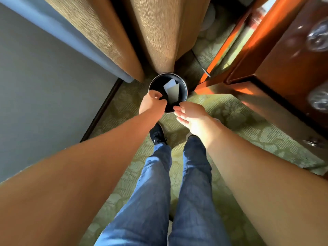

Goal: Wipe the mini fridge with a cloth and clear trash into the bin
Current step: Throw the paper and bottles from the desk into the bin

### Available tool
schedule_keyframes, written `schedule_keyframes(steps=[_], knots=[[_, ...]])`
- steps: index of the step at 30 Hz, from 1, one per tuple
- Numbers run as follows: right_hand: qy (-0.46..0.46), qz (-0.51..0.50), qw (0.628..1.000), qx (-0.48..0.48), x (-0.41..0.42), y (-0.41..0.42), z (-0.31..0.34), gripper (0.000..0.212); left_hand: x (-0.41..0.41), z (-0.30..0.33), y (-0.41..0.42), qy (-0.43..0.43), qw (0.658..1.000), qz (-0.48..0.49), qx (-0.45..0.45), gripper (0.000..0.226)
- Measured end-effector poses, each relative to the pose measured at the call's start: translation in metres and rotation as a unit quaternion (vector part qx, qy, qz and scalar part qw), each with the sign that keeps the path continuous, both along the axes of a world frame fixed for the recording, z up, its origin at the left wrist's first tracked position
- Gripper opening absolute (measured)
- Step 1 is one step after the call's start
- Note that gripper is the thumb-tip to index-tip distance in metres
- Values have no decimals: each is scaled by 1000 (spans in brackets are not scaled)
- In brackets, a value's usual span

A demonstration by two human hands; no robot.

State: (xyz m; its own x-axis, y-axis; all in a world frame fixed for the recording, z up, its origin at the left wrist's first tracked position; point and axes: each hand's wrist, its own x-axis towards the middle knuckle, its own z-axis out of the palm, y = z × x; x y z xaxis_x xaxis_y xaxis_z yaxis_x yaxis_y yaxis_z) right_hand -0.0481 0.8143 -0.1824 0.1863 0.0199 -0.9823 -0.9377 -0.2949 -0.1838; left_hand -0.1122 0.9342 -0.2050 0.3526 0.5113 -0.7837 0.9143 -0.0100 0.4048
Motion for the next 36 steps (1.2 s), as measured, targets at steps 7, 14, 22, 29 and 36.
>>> schedule_keyframes(steps=[7, 14, 22, 29, 36], knots=[[-68, 21, 996, 55, 25, -2, 138, 30, 39, 137, -7, -60, 998, 4, -3, 26], [-138, -8, 988, 62, 68, -18, 235, 21, 91, 227, -31, -150, 988, -44, -8, 31], [-190, -48, 979, 50, 144, -86, 276, 9, 189, 276, -80, -211, 969, -122, -26, 28], [-284, -36, 953, -102, 230, -122, 260, 21, 281, 267, -115, -221, 961, -136, -92, 11], [-375, 88, 871, -306, 300, -132, 242, 40, 367, 257, -137, -207, 958, -155, -124, 29]])
